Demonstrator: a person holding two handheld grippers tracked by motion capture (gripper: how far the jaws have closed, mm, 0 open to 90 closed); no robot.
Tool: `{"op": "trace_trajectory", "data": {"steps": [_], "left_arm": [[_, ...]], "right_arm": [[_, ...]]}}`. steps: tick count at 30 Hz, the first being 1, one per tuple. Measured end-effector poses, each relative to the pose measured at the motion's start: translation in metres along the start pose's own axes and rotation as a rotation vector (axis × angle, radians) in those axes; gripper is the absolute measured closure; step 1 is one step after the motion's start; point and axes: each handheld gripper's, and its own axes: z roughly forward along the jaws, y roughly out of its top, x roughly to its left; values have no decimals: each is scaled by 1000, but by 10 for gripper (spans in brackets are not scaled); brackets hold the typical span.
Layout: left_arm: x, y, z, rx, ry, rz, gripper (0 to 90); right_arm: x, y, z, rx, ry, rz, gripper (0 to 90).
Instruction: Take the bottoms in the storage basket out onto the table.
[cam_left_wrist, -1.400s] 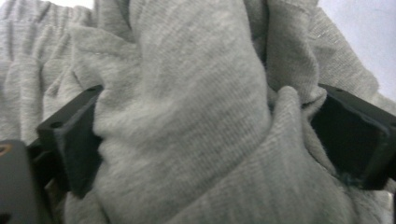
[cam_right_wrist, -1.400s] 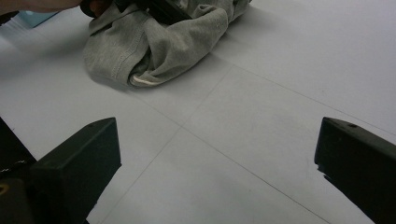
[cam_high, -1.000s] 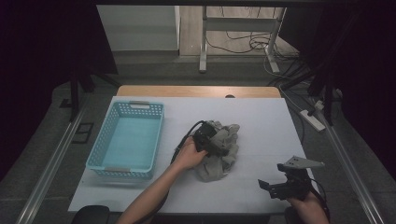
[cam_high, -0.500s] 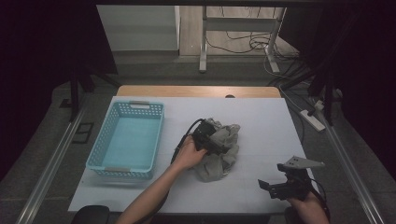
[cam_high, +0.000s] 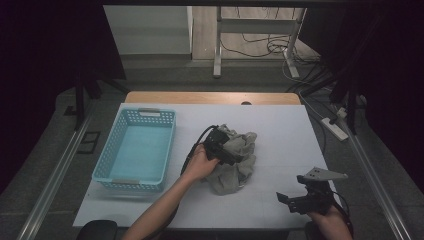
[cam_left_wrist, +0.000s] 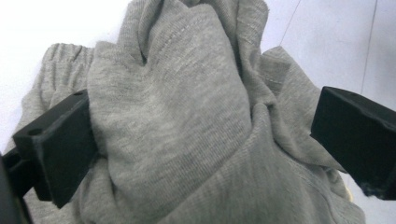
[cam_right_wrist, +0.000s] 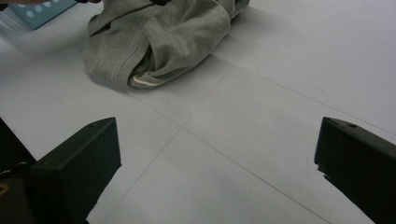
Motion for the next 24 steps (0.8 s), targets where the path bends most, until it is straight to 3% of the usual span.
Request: {"op": "trace_trajectory", "data": {"steps": [8,16,24], "left_arm": [[0,0,-9,-14,21,4,0],[-2,0,-17,-24,10,12,0],[-2,0,-21,-39,-44,21,0]], "right_arm": [[0,0,0,0,0,0,7],[0,0,0,2,-1,0,7],[0,0,0,2,-1,0,7]]}}
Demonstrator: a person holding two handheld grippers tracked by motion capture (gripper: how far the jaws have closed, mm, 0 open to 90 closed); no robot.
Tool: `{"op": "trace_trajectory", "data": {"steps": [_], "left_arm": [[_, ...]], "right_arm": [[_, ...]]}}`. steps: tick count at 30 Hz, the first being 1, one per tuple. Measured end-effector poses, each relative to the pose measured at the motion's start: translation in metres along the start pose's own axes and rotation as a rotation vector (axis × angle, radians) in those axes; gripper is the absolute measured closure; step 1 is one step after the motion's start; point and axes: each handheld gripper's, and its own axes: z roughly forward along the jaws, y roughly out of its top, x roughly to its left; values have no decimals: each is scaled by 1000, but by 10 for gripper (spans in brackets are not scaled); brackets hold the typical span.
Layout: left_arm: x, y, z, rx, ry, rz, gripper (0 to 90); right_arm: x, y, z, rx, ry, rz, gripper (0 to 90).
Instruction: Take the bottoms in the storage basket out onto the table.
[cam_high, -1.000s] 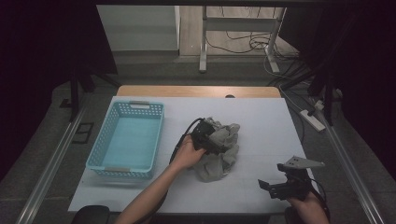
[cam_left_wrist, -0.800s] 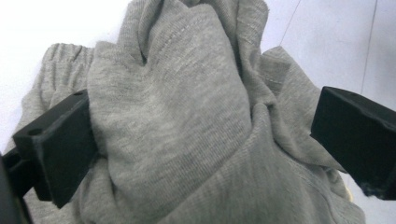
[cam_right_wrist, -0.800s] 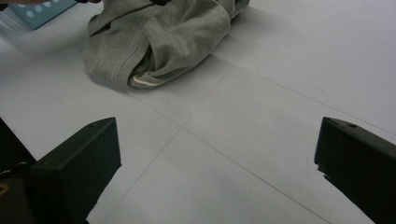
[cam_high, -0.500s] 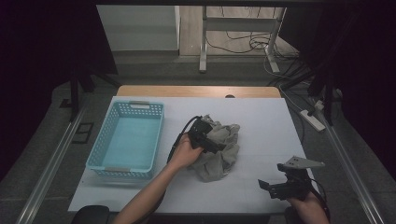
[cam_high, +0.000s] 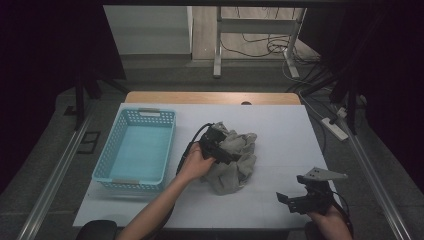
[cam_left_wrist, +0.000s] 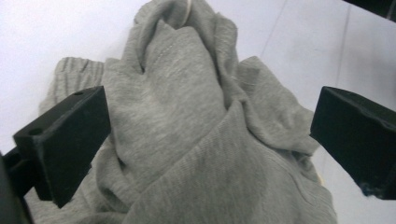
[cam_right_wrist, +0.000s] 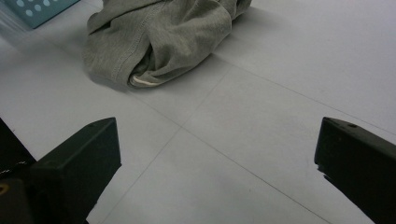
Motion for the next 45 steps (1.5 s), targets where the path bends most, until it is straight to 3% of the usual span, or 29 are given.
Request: {"op": "trace_trajectory", "data": {"steps": [10,35,45], "left_arm": [[-2,-1,-7,-20,-41,5,0],[-7,-5,-20,-35,-55,-15,0],[-7,-12,-28,-43,-82,-37,0]], "right_arm": [[0,0,0,1,-1,-1,7],[0,0,0,0,-4,0,7],[0,0,0,1,-5,1,7]]}}
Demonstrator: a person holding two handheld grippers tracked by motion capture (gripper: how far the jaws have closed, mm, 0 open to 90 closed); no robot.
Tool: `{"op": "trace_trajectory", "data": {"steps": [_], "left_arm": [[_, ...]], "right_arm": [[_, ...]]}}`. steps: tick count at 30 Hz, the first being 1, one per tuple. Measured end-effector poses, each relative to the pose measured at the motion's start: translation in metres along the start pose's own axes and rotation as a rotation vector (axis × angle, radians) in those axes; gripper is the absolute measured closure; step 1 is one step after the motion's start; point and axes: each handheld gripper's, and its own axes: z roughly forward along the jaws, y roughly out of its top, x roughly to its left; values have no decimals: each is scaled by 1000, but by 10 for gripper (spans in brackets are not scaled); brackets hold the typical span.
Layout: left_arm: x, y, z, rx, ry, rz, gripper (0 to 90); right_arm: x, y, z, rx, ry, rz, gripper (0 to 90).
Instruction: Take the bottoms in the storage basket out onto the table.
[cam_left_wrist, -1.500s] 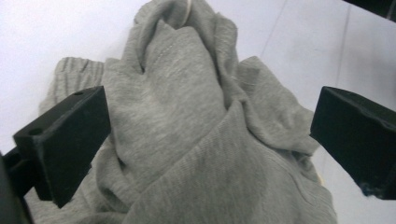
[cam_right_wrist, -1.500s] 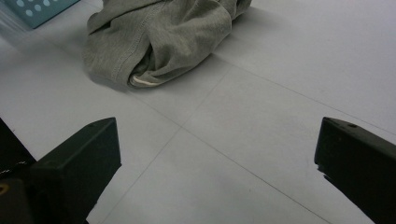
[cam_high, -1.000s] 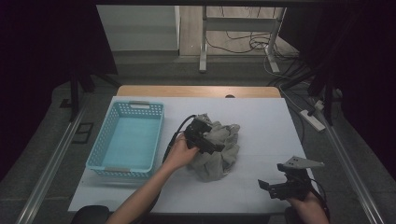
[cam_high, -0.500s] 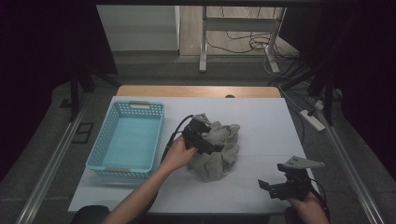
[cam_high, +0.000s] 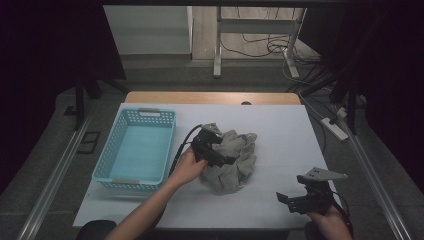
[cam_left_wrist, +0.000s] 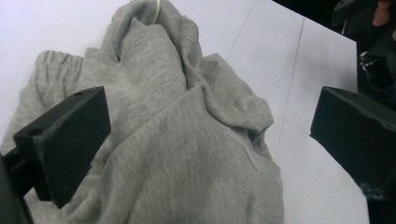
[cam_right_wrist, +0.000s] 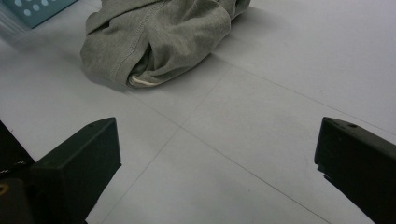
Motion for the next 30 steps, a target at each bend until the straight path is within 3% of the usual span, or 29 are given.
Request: {"op": "trace_trajectory", "data": {"steps": [14,30], "left_arm": [[0,-9,-10,-19,-23,-36,0],[-3,-19,-23,2,-18,-53,0]], "right_arm": [[1,0,-1,-8,-5,-15,7],[2,0,0,-6,-7,-19,7]]}}
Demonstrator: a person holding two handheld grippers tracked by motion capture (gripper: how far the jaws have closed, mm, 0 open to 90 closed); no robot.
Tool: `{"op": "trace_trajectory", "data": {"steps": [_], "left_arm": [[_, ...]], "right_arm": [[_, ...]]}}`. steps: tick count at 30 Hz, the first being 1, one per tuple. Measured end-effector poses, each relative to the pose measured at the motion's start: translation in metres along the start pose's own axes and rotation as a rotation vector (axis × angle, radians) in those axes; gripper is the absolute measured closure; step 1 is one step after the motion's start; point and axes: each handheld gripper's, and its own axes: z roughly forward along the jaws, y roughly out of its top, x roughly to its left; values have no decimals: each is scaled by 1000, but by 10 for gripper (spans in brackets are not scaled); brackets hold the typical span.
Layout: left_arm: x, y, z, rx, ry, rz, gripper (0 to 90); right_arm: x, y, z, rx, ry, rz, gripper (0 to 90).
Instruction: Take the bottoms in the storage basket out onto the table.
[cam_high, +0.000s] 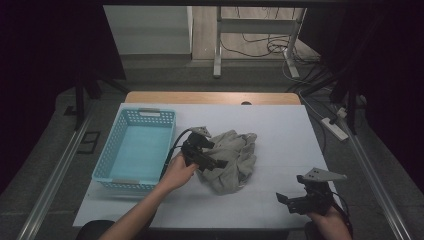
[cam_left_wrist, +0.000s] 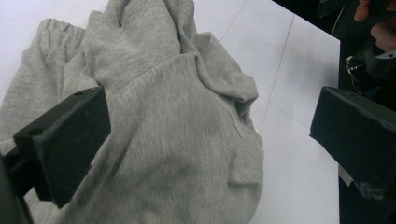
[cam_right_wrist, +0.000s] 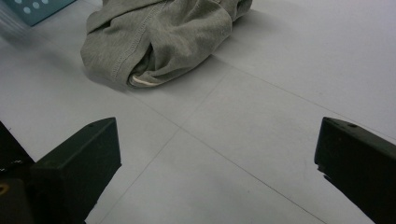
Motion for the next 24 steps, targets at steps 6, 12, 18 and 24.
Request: {"op": "trace_trajectory", "data": {"steps": [6,12,18,24], "left_arm": [[-1,-4,-4,5,0,-2,0],[-1,-8,-8,9,-1,-6,0],[-2,-12,-13,2,-4,-19,0],[-2,-16,-18,7,-1,-18,0]], "right_arm": [[0,0,0,1,1,0,7],[0,0,0,1,1,1,7],[0,0,0,2,2,2,7],[0,0,0,3,1,2,7]]}}
